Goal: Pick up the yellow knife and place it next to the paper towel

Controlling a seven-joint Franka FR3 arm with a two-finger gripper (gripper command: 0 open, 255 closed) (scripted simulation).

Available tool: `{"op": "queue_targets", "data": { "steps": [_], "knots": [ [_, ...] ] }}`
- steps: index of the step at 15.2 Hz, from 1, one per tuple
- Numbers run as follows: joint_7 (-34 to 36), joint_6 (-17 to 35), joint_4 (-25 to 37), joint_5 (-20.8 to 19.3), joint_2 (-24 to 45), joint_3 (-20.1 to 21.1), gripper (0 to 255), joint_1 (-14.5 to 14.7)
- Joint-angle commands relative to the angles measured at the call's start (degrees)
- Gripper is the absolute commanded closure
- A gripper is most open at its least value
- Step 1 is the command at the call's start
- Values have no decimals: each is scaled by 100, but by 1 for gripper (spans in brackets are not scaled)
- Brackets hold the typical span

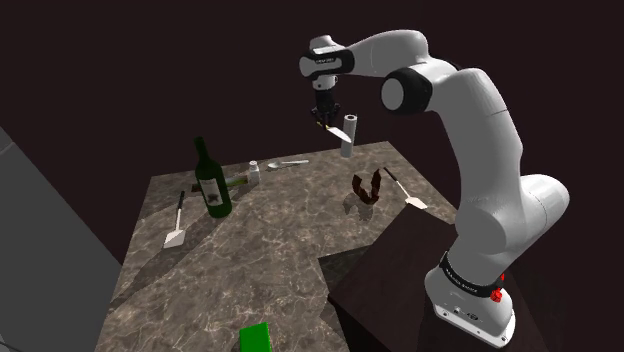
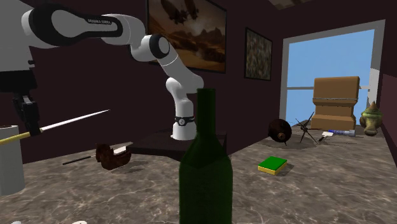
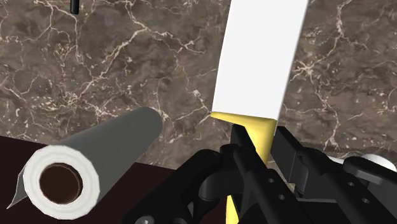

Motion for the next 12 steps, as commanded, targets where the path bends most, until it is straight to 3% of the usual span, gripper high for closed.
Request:
{"op": "queue_targets", "data": {
  "steps": [1,12],
  "knots": [
    [8,144,-137,-1,6,0,255,-1],
    [39,801,-528,-11,272,-3,255,-6]
  ]
}}
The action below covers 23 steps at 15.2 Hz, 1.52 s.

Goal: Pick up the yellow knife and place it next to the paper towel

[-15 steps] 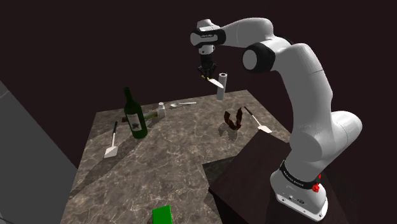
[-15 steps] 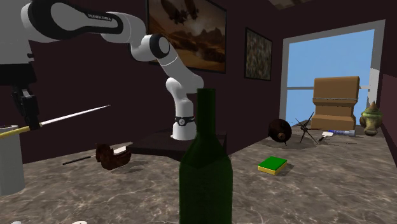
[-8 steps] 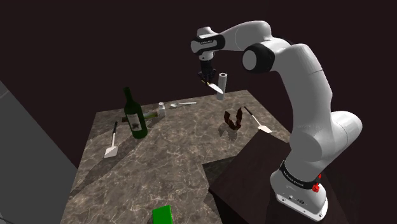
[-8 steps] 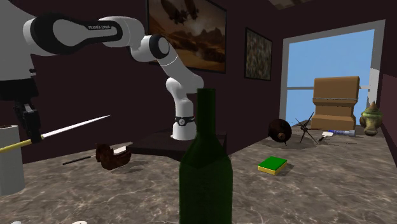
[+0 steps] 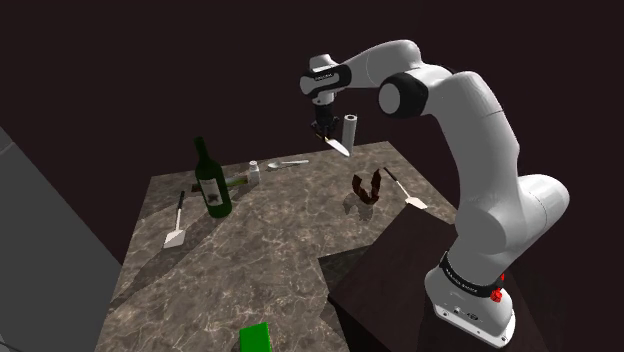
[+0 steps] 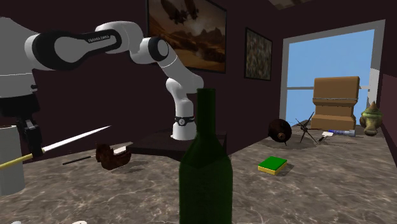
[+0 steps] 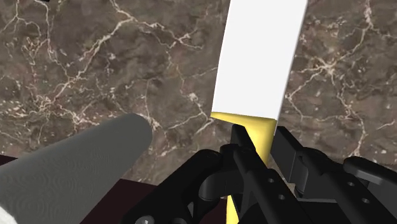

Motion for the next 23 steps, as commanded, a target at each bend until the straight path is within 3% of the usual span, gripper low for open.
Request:
{"op": "queue_targets", "data": {
  "steps": [1,23],
  "knots": [
    [4,122,-55,-2,63,-1,255,-2],
    [49,1069,-27,-24,1039,-17,255,2]
  ]
}}
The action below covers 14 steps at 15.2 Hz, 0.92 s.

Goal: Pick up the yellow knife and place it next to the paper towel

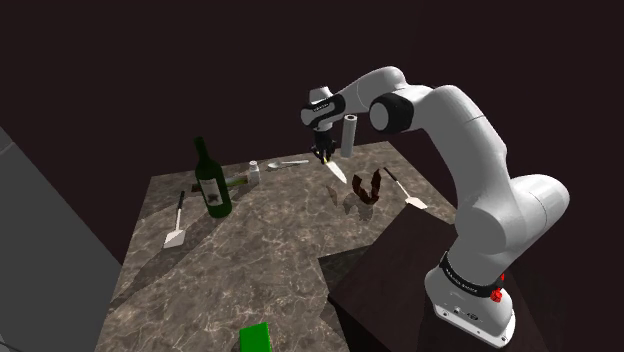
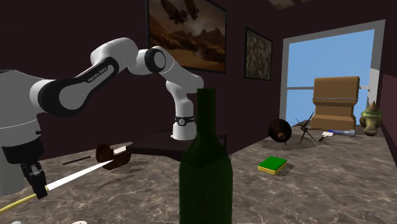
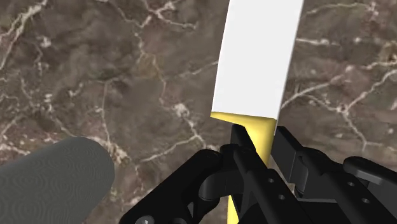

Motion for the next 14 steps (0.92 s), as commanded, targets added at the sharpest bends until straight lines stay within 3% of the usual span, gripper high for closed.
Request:
{"op": "queue_targets", "data": {
  "steps": [1,7,8,14],
  "knots": [
    [3,31,8,0,35,0,255,3],
    [3,30,9,0,36,1,255,3],
    [4,31,9,0,36,1,0,3],
    [1,-109,74,3,-39,3,0,7]
  ]
}}
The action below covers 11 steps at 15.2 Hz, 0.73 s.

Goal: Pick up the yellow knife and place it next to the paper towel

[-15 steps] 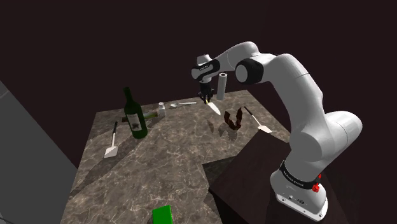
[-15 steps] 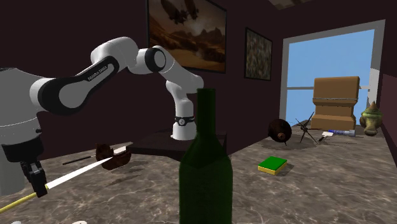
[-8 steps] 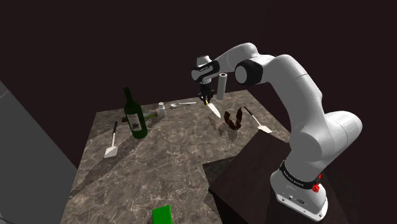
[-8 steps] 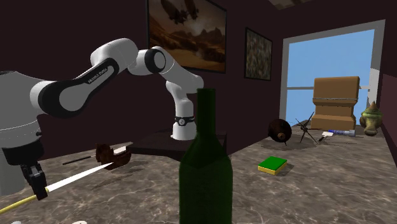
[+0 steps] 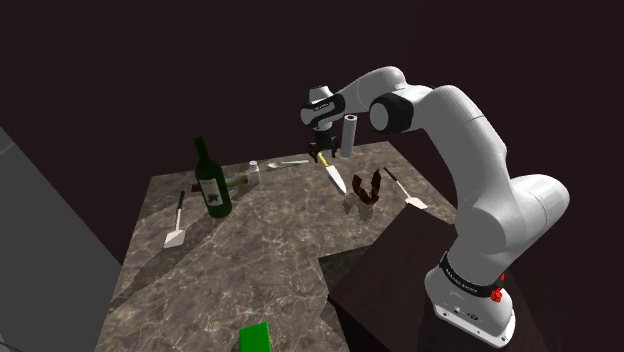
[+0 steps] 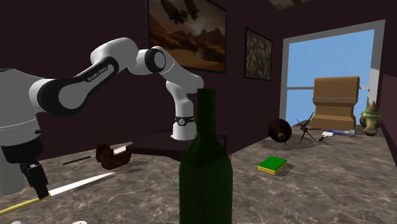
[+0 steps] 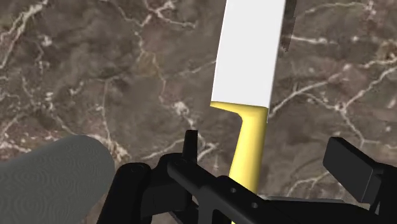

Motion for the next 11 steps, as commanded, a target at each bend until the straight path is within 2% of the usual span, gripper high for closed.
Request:
{"op": "queue_targets", "data": {
  "steps": [1,3,11],
  "knots": [
    [-3,-215,105,5,-112,5,0,8],
    [-9,-491,284,12,-208,9,0,17],
    [-9,-491,285,12,-207,9,0,17]
  ]
}}
